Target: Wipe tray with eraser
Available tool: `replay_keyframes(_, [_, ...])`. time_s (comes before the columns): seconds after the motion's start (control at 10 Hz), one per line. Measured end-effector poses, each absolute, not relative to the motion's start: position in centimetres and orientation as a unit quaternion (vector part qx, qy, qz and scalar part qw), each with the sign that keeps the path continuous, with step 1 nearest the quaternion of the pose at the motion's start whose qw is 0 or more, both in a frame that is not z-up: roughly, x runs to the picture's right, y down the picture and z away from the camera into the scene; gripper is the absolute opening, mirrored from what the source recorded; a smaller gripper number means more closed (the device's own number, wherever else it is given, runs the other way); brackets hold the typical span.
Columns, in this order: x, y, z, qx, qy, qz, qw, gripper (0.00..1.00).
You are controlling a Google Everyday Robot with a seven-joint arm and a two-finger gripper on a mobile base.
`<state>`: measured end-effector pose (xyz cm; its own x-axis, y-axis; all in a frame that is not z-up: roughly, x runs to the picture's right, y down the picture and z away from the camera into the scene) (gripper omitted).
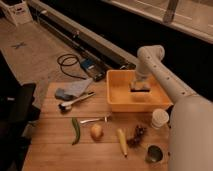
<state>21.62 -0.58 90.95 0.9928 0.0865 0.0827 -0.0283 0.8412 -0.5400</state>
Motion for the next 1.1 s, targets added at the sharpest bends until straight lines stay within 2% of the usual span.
replay_keyframes(0.1, [21.6, 0.5, 91.5, -0.282, -0.062, 0.032, 0.957, 0.00])
replay_keyframes(0.8, [21.2, 0.5, 91.6, -0.279, -0.068, 0.032, 0.957, 0.00])
replay_keyframes(1.1, [20.6, 1.7, 93.4, -0.276, -0.092, 0.047, 0.956, 0.00])
